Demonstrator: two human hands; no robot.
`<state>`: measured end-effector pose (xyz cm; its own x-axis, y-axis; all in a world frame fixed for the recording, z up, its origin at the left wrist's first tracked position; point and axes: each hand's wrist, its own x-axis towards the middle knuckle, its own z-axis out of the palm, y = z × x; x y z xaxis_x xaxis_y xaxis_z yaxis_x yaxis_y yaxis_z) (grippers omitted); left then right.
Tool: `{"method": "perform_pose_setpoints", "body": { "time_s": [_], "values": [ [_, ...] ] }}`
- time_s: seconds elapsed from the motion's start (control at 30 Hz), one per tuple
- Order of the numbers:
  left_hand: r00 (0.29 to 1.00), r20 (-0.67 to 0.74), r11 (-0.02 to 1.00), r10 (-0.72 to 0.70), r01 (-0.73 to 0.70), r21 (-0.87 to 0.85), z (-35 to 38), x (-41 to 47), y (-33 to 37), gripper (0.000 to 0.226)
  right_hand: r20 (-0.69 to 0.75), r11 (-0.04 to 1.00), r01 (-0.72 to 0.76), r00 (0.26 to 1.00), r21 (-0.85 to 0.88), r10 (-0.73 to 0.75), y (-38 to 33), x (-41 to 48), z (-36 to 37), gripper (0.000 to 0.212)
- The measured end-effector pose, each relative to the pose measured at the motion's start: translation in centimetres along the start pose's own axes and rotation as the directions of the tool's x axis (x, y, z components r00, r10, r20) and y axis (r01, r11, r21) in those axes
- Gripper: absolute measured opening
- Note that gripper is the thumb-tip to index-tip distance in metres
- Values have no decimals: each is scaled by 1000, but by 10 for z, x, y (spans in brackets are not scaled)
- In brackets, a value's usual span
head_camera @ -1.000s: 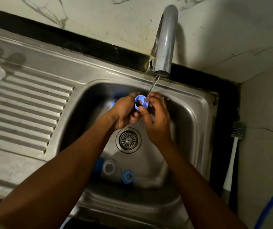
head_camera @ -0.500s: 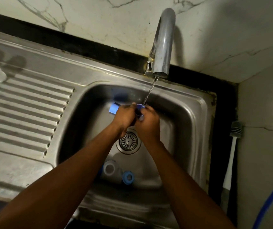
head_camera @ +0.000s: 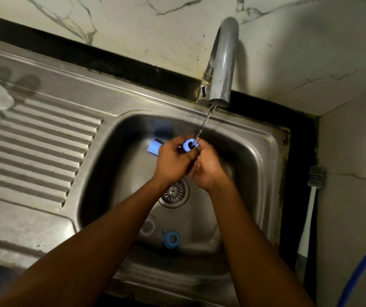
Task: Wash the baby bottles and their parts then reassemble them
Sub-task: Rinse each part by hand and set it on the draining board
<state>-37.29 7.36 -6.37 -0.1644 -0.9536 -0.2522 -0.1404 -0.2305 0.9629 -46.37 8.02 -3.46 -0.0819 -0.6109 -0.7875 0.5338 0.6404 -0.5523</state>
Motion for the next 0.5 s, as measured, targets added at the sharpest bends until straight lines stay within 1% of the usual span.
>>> {"method": "perform_pose_setpoints", "body": {
  "time_s": [0.03,0.07,0.1,0.17,0.2,0.23,0.27,0.3,0.33,0.37,0.43,0.47,0.5],
  "values": [
    [1000,-30,1000,9,-9,-4,0,0,2,20,3,998,37,999,-51,-37,3,-3,-1,38],
    [999,-38,1000,7,-7,-9,-2,-1,4,15,-8,980,112,993,-165,-115,8,-6,-4,39],
    [999,-48,1000,1,-1,-8,-4,-1,6,14,-10,947,181,982,-267,-190,12,-11,-4,40],
    [996,-80,999,-47,46,-17,-10,0,10,16,81,872,273,961,-407,-263,21,-16,-7,35],
    [991,-103,996,-82,80,-25,-12,2,15,19,130,810,326,945,-487,-302,23,-18,-8,31],
    [985,-126,993,-120,119,-17,-12,4,19,22,152,731,370,925,-573,-348,22,-19,-10,40],
    [980,-134,989,-149,151,2,-12,3,26,24,172,632,409,899,-658,-403,19,-20,-10,55],
    [977,-116,983,-179,182,19,-11,1,33,26,194,528,444,866,-724,-462,16,-20,-10,63],
    [975,-70,978,-209,210,6,-11,-1,41,29,199,442,463,829,-769,-522,11,-23,-8,60],
    [972,4,971,-233,233,-45,-11,-3,50,33,176,387,456,798,-802,-576,5,-25,-6,51],
    [957,166,946,-237,266,-183,-13,-11,66,41,103,343,415,749,-843,-654,-9,-29,-2,28],
    [952,208,941,-223,266,-209,-15,-15,72,41,95,330,411,736,-850,-670,-15,-33,0,21],
    [954,219,945,-205,251,-208,-17,-20,78,39,109,305,405,735,-862,-669,-21,-39,3,20]
  ]
}}
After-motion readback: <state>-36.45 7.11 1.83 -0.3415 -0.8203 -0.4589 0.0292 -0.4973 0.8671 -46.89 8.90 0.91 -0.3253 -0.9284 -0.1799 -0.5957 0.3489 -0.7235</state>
